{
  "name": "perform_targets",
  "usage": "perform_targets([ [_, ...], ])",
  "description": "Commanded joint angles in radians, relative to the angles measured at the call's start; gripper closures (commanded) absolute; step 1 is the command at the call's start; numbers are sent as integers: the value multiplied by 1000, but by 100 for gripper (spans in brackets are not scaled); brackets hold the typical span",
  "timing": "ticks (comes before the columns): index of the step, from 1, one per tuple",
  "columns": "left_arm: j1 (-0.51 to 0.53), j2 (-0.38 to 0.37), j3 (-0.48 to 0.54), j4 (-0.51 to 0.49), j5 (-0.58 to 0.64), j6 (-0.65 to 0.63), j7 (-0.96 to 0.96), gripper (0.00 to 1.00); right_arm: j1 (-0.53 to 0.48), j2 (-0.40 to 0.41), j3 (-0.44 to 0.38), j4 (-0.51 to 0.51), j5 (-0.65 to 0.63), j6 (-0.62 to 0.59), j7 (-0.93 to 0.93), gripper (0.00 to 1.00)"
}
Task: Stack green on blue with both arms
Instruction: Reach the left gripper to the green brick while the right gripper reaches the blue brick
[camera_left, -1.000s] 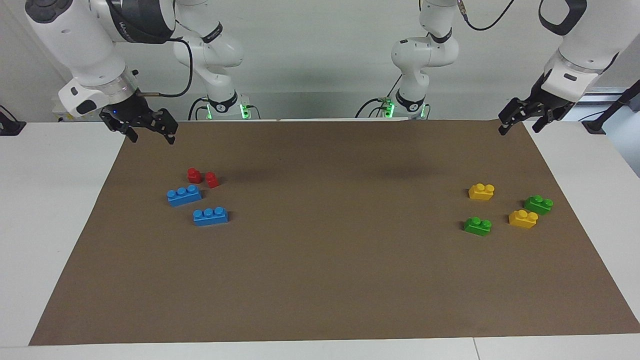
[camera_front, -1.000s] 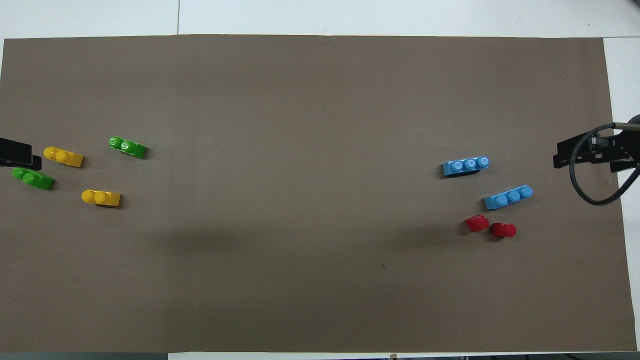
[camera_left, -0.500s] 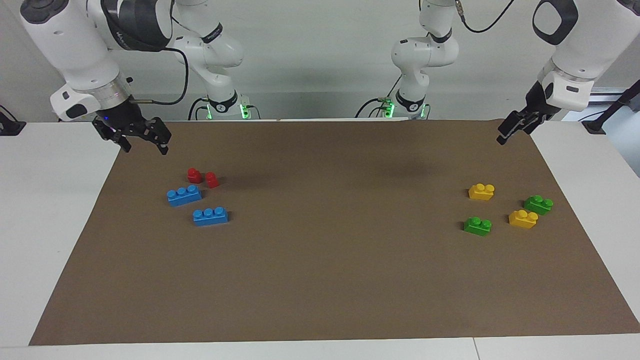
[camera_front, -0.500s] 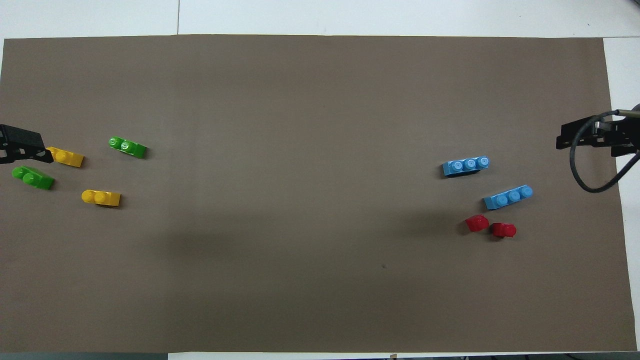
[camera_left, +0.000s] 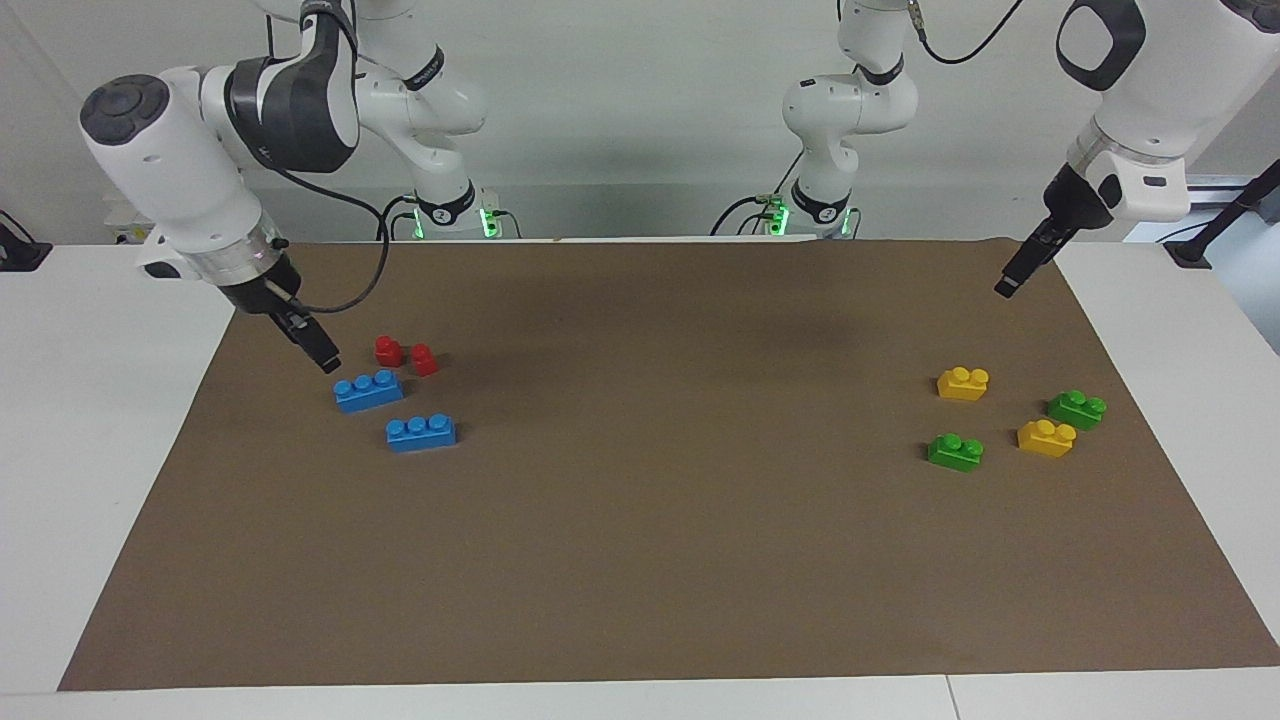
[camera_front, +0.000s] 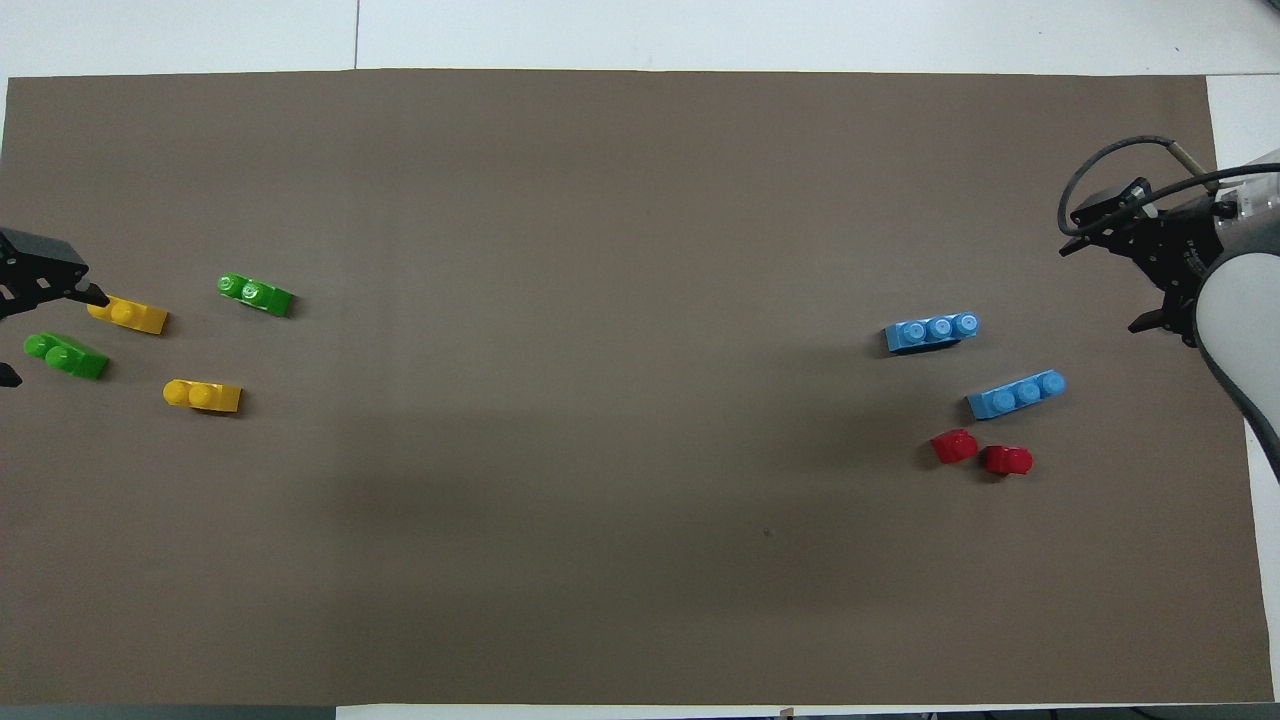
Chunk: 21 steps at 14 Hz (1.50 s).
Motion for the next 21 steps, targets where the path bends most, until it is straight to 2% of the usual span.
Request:
perform_targets([
  [1,-13,-38,4,-69,-12,61,-153,0,-23,47,0,-6,87,21,155,1],
  [5,-13,-54,1,-129,-12,138,-281,0,-54,84,0,-84,205,120,252,2],
  [8,-10,-29,4,-138,-31,173,-288,0,-57,99,0,-144,219,217,252,2],
  [17,7,208,6,-140,-35,393,-383,0,-59,200,0,-164,318,319,220,3],
  [21,30,288,7,-132,-100,480,-396,0,-56,219,1,-193,342,369,176,4],
])
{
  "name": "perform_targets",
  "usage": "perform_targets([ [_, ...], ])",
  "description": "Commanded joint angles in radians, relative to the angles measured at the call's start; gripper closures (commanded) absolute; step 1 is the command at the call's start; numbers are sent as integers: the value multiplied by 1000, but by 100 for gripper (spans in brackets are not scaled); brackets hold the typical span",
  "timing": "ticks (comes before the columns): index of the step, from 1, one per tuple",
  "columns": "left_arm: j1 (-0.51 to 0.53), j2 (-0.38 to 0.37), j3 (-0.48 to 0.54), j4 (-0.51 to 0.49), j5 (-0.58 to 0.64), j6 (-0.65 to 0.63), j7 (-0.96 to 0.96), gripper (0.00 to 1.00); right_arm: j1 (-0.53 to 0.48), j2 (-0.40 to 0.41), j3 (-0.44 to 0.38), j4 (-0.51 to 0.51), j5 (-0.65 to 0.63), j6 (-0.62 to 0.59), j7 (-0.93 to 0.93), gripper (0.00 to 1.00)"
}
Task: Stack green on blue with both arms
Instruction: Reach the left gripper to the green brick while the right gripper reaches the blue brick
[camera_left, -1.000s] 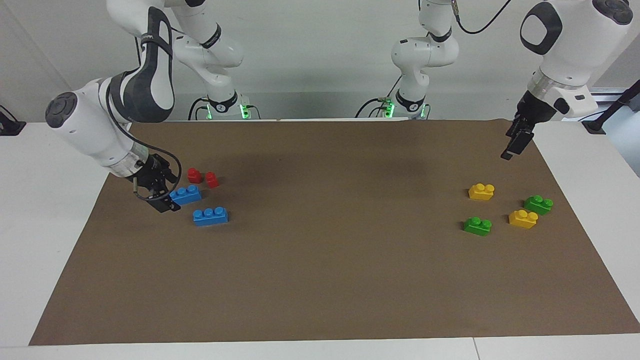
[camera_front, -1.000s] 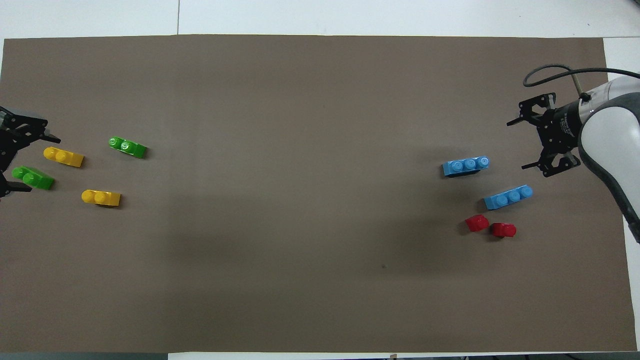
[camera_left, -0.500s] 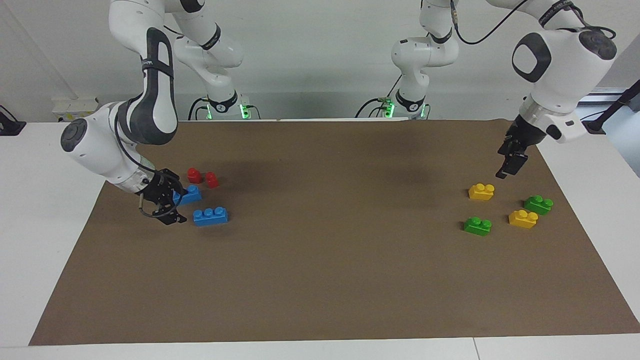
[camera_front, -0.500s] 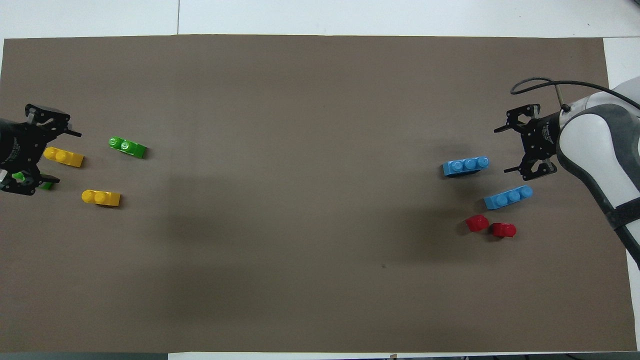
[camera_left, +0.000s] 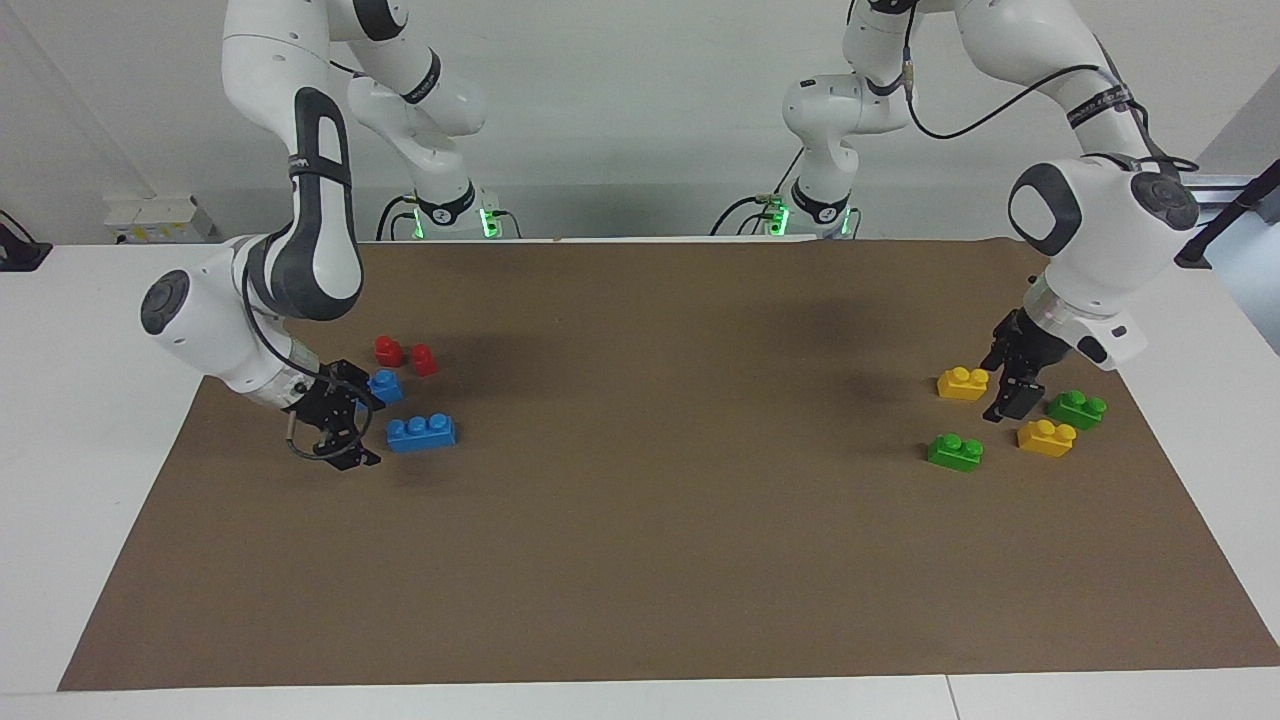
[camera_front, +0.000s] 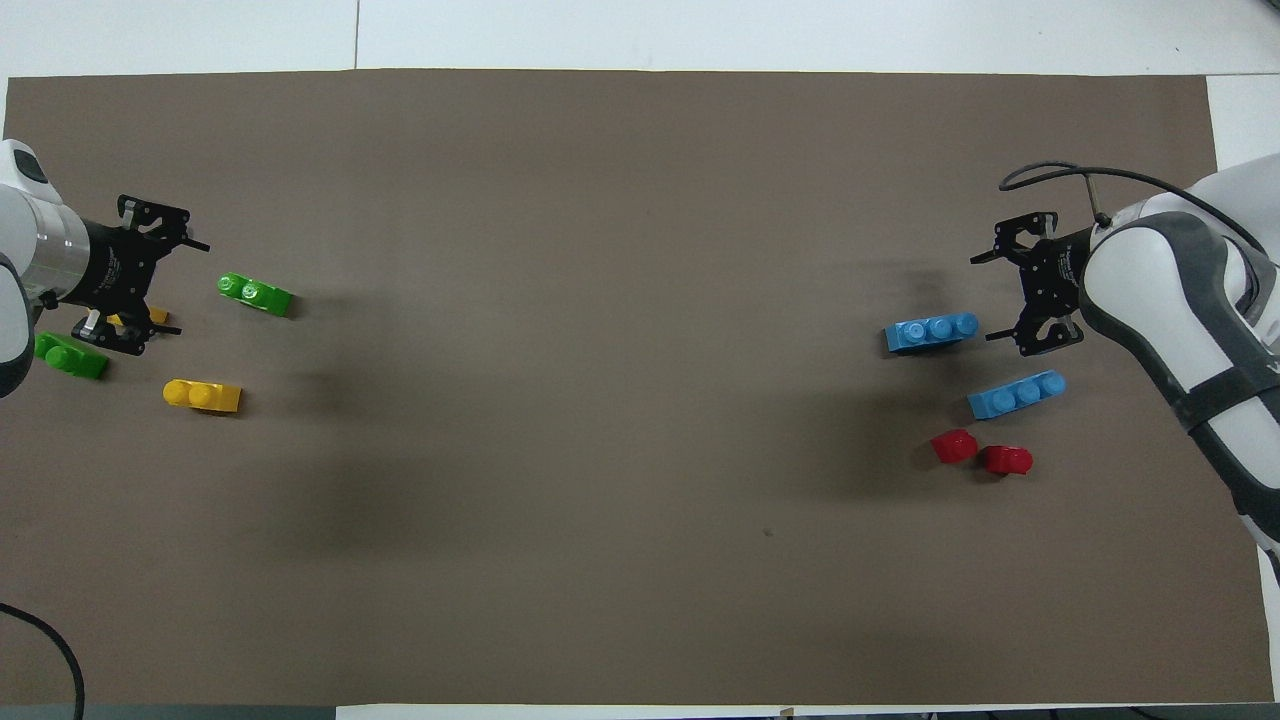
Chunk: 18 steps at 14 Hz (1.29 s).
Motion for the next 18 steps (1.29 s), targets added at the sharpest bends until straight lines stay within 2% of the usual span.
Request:
perform_targets([
  [1,12,44,-1,9,-23,50,-14,0,-6,-3,7,-50,62,65,-77,4],
  [5,3,142,0,42,-21,89,-65,0,2,0,7,-101,78,129,-116,4],
  [9,-8,179,2,43,-12,110,-111,0,3,9,7,-134,126,170,-167,5],
  [10,-20,190,5,44,-9,110,-113,0,3,9,6,-147,127,183,-168,9],
  [11,-20,191,5,44,9,108,-113,0,3,11,7,-150,127,186,-168,17],
  [14,-34,213,5,44,72,110,-114,0,5,11,7,-147,136,183,-168,57],
  [16,-28,217,3,50,109,119,-113,0,5,11,7,-138,153,172,-167,97],
  [18,-23,217,3,52,111,124,-111,0,6,12,7,-125,150,161,-180,100],
])
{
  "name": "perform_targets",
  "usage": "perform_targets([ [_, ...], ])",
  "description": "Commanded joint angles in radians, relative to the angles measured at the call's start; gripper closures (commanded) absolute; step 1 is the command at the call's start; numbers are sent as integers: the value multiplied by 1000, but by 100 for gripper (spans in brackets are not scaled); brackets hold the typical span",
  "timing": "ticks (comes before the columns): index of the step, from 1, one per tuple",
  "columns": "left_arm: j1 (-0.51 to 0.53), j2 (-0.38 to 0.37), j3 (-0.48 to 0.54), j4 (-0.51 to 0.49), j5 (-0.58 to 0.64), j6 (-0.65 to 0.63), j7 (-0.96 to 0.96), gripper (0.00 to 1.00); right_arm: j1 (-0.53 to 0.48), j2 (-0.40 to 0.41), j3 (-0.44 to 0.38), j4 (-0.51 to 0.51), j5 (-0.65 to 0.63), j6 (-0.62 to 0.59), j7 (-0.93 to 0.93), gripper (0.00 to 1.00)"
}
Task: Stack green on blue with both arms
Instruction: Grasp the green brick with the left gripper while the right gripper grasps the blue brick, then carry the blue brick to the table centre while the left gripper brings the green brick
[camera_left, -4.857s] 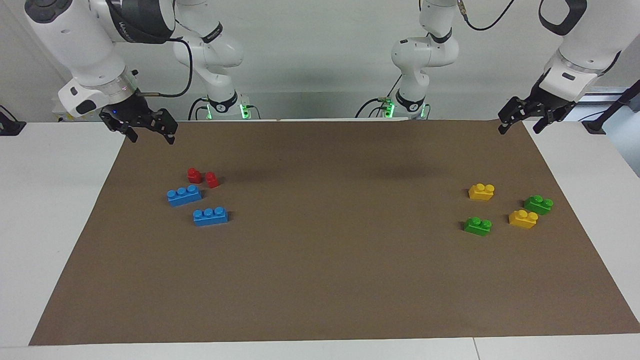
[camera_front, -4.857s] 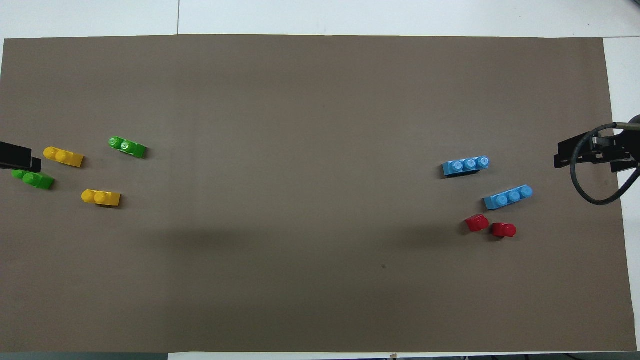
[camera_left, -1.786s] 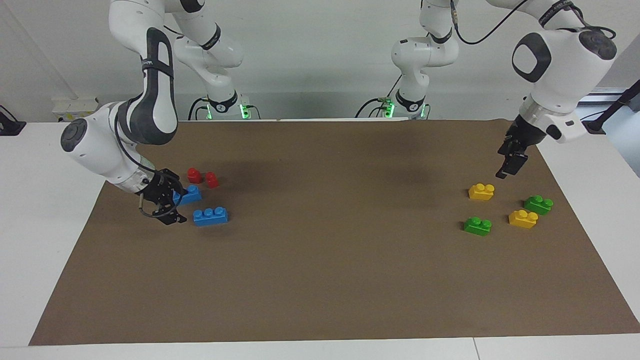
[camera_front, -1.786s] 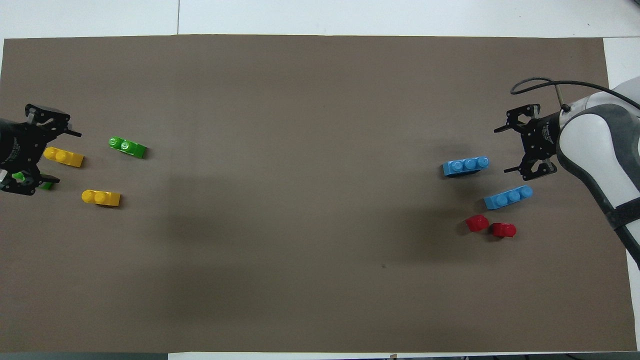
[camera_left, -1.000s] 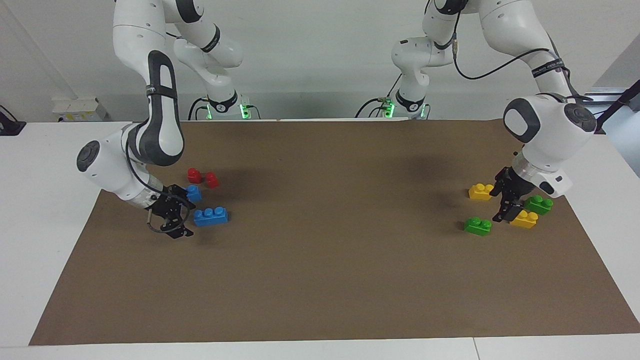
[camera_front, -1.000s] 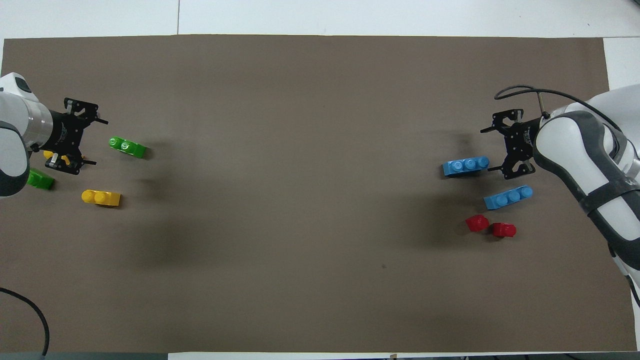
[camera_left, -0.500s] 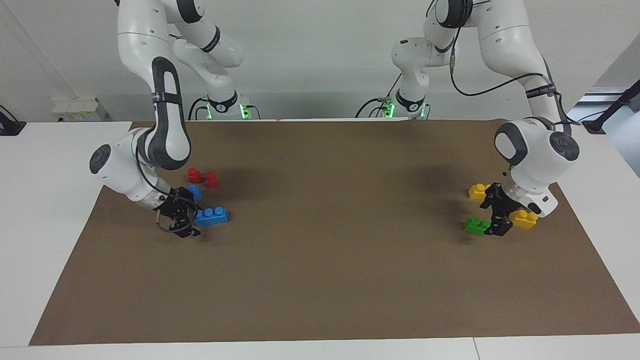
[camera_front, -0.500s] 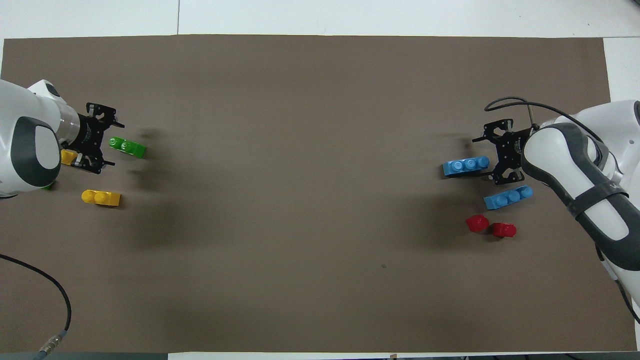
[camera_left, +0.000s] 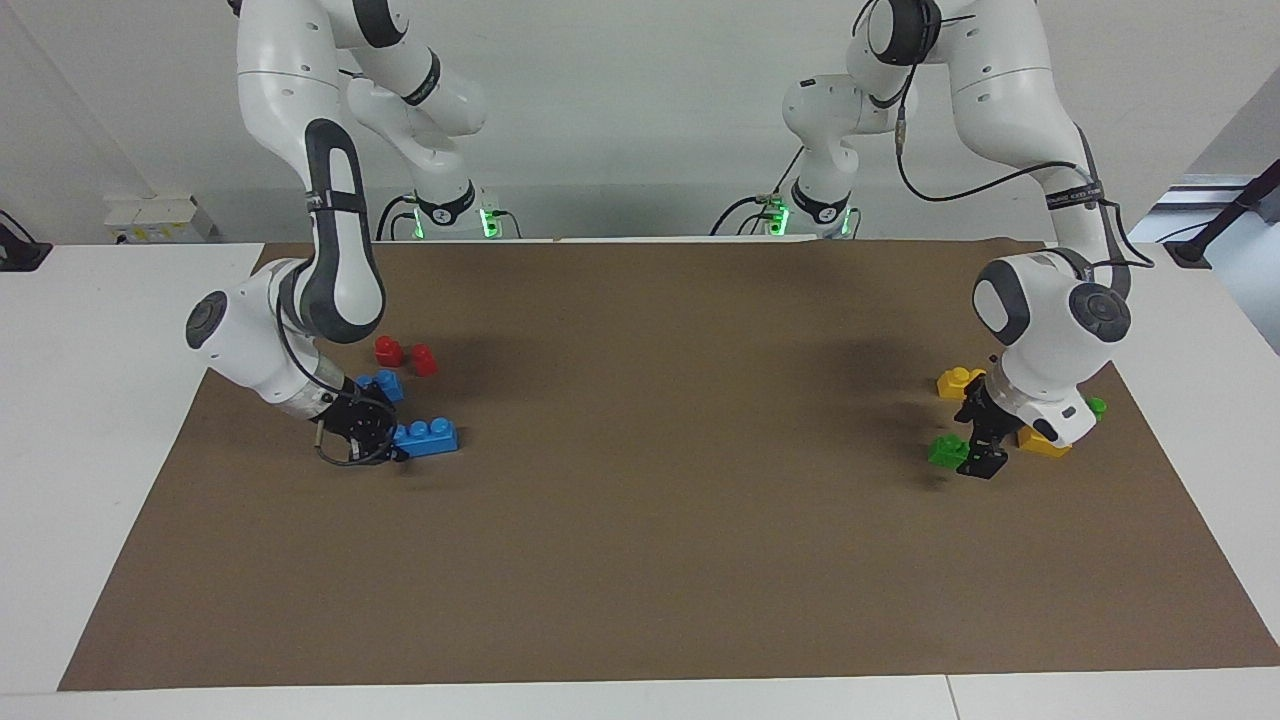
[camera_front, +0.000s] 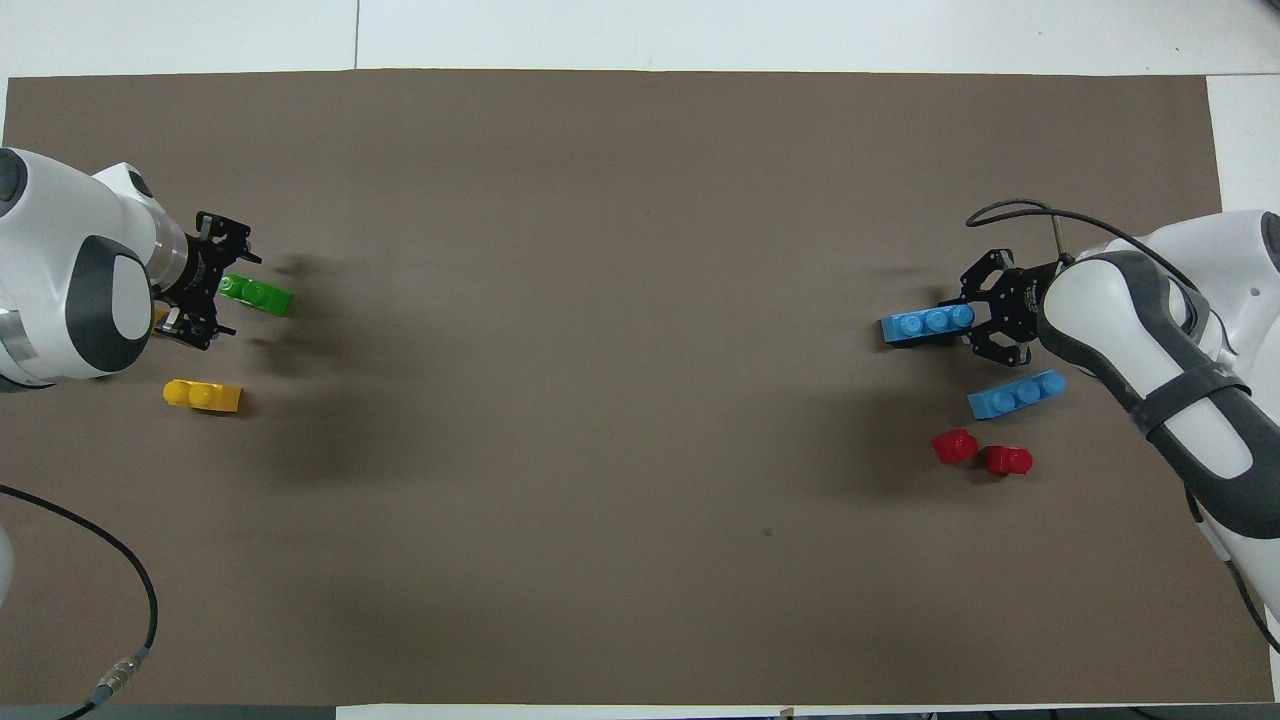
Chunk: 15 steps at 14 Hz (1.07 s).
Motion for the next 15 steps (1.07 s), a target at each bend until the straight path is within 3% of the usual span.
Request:
perform_targets([
  [1,-3,15,8,21,24,18,-18,0,-2,-3,4,15,27,-5,-58,100],
  [4,-2,17,8,18,24,27,-19,0,25,-16,2,109,27,-148,4,100],
  [6,0,17,8,10,24,41,-21,8,68,-32,1,171,14,-205,102,100],
  [8,0,15,8,4,22,61,-22,34,140,-72,1,176,11,-216,194,100],
  [9,0,15,8,4,21,64,-27,69,175,-92,2,164,11,-216,237,100],
  [10,1,17,6,6,17,70,-39,98,220,-101,2,162,12,-216,294,100],
  [13,3,20,6,24,-1,73,-42,100,373,-114,1,174,11,-164,579,100],
  [15,6,21,6,32,-19,69,-42,100,453,-114,2,160,11,-56,717,100],
])
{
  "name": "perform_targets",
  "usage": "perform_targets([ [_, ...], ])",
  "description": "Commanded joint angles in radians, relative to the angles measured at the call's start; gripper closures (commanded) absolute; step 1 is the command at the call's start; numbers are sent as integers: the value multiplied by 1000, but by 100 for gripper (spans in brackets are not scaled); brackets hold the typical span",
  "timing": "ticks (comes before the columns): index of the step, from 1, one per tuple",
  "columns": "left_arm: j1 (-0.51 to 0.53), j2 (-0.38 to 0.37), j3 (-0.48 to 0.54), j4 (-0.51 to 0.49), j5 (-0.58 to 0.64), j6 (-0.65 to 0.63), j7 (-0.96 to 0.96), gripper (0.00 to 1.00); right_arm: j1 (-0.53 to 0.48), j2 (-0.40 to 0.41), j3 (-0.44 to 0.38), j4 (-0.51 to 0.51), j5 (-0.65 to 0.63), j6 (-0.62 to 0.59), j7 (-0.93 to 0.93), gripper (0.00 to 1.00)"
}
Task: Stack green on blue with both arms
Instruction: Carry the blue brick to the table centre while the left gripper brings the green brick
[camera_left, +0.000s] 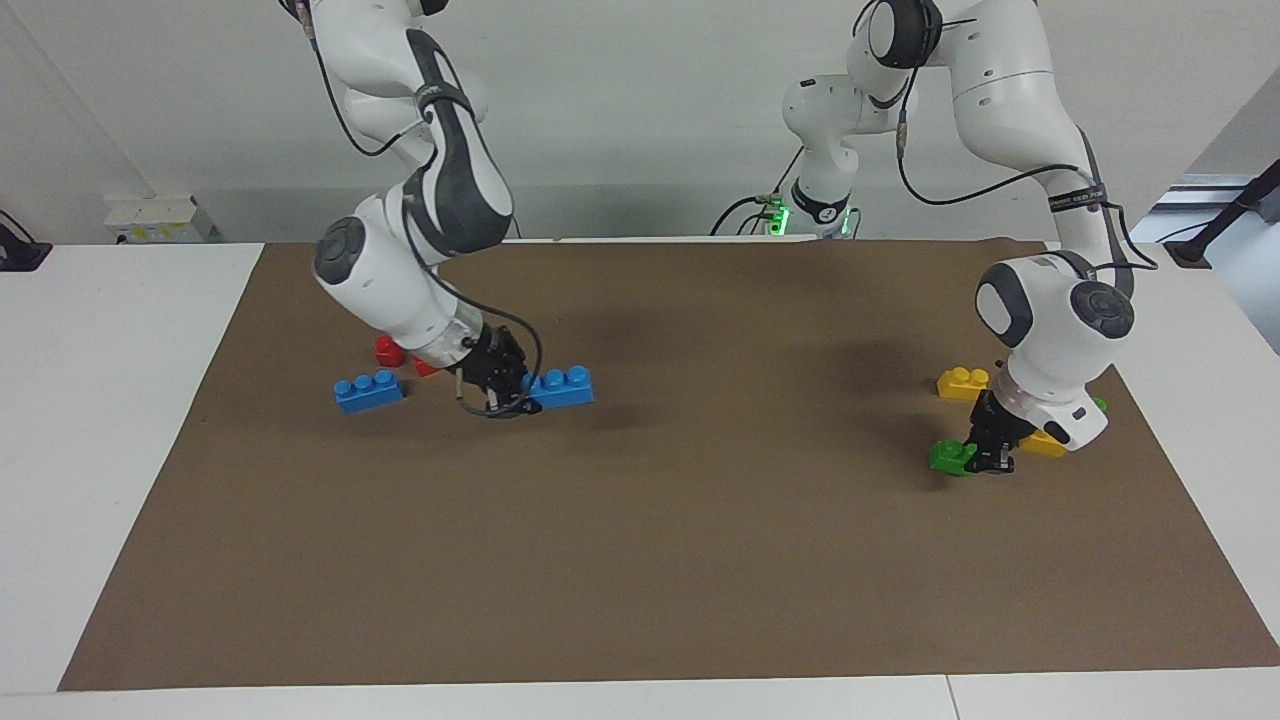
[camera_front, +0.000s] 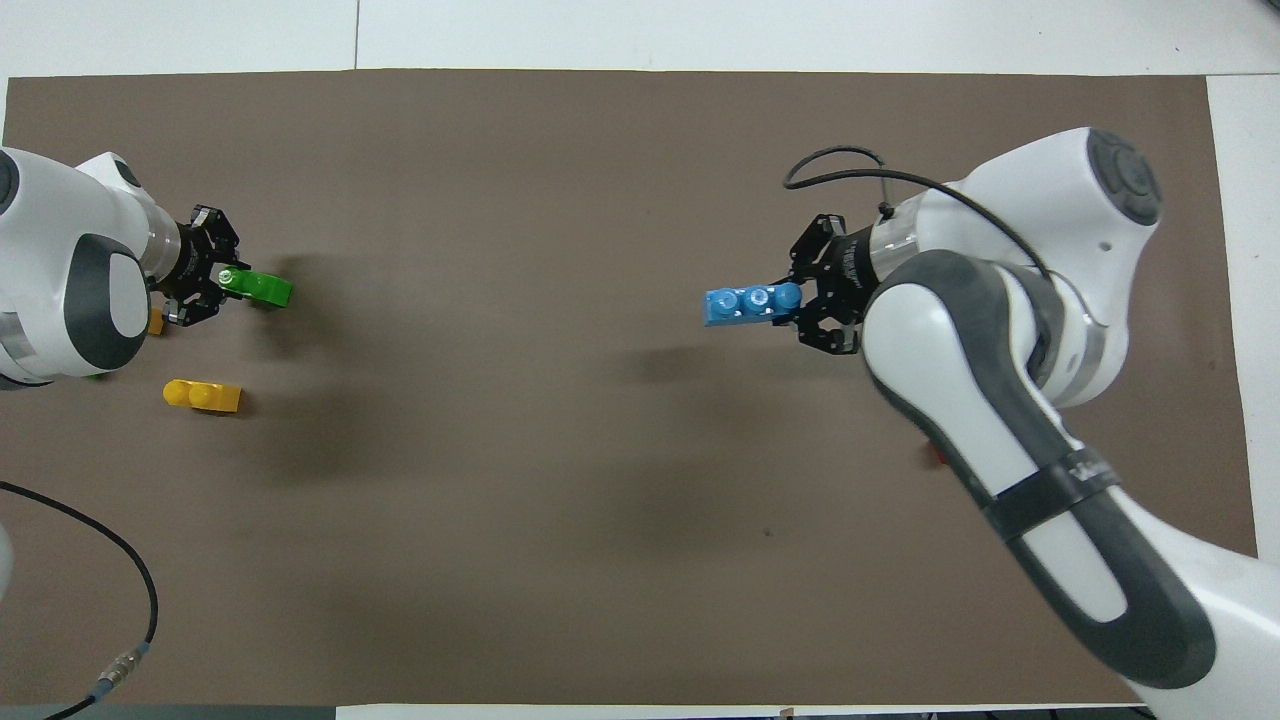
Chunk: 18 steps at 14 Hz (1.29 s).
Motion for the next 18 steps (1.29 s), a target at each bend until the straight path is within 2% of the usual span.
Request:
perform_targets([
  [1,4,10,2,26,-24,1,-12,100,110,-12,-7,-44,9,130,162,100],
  [3,1,-4,2,27,-47,-13,-25,100,216,-21,-5,-123,10,274,253,100],
  [4,-8,-25,2,26,-47,-45,-44,100,238,-21,-5,-145,10,323,283,100],
  [7,-67,-118,4,12,-46,-201,-155,100,275,11,-4,-170,10,337,281,100],
  [10,-127,-186,4,17,-37,-300,-251,100,327,54,-4,-174,10,376,278,100],
  [13,-186,-264,-2,10,-38,-361,-338,100,341,68,-4,-212,10,397,178,100],
  [18,-359,-303,-1,0,-38,-381,-603,100,342,82,-4,-240,15,440,175,100],
])
